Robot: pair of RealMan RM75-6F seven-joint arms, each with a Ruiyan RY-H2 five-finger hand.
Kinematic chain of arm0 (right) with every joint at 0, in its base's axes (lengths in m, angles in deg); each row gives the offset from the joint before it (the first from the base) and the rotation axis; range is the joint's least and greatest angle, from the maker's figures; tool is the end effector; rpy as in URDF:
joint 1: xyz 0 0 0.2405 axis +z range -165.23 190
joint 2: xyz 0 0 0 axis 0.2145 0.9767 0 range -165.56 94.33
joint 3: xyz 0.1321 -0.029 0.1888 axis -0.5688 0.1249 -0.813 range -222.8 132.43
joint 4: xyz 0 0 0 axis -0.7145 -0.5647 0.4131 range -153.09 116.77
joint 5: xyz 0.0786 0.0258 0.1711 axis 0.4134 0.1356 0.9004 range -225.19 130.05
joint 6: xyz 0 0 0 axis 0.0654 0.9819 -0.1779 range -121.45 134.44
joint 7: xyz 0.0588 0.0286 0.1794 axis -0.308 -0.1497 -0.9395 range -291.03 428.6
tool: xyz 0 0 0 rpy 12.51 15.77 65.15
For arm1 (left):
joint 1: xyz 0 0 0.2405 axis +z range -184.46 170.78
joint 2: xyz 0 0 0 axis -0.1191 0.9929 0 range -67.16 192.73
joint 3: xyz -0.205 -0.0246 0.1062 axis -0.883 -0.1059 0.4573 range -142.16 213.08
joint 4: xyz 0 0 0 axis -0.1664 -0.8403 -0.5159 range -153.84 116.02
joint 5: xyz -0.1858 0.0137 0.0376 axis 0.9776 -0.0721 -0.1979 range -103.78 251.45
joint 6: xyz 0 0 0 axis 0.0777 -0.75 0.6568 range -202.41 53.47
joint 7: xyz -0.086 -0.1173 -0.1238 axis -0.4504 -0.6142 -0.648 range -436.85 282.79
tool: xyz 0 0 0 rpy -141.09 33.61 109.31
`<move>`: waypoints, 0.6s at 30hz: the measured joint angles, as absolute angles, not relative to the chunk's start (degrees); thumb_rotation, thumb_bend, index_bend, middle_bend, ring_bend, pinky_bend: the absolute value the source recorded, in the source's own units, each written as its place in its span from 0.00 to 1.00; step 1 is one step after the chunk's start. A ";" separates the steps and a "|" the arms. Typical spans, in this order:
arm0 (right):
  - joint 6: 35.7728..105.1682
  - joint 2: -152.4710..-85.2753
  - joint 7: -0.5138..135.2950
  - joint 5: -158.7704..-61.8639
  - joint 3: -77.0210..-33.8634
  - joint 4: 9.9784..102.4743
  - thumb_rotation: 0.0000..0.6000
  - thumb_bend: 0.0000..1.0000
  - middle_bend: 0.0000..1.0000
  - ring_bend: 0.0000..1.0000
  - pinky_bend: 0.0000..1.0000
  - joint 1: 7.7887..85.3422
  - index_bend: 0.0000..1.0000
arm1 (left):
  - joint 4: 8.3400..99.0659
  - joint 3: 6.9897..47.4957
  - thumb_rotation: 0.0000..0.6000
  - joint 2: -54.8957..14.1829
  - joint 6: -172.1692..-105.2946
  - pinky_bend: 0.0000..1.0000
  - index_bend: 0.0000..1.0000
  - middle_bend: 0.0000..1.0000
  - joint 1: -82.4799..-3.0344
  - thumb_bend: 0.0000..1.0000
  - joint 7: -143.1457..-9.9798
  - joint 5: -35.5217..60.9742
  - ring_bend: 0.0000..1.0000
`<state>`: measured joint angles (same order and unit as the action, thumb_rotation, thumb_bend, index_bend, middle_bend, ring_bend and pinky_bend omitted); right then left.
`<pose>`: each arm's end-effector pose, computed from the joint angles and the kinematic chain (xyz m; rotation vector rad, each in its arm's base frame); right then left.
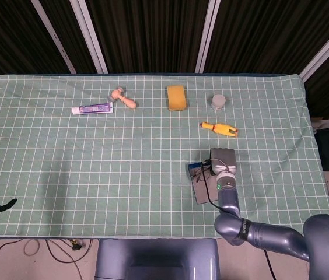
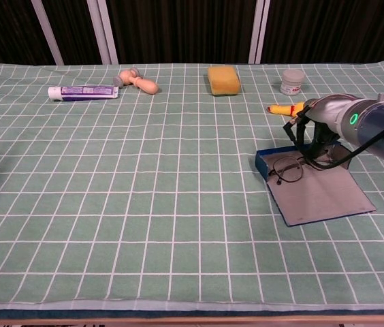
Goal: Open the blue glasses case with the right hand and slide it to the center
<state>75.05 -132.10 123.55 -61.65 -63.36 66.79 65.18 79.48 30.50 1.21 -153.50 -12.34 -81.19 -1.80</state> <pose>-0.1484 -0.3889 -0.0244 1.5318 -1.1269 0.4234 -0.2968 0.2304 0.1688 -1.2286 -1.1284 -0.8962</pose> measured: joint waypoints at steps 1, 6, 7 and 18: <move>75.20 -132.51 123.52 -61.76 -63.50 66.71 1.00 0.51 0.93 1.00 1.00 65.39 0.53 | 79.50 30.49 1.00 1.25 -153.45 0.00 0.00 0.00 -12.37 0.00 -81.35 -1.81 0.00; 76.03 -134.97 122.89 -62.47 -64.61 65.88 1.00 0.51 0.93 1.00 1.00 66.55 0.53 | 79.49 30.45 1.00 1.42 -153.39 0.00 0.00 0.00 -12.36 0.00 -81.98 -1.85 0.00; 76.13 -135.30 122.53 -62.79 -64.84 65.72 1.00 0.51 0.93 1.00 1.00 66.69 0.53 | 79.50 30.45 1.00 1.47 -153.37 0.00 0.00 0.00 -12.36 0.00 -82.12 -1.88 0.00; 76.92 -139.12 114.48 -71.76 -66.31 63.65 1.00 0.51 0.93 1.00 1.00 67.08 0.54 | 79.44 30.46 1.00 1.66 -153.16 0.00 0.00 0.00 -12.41 0.00 -82.83 -1.96 0.00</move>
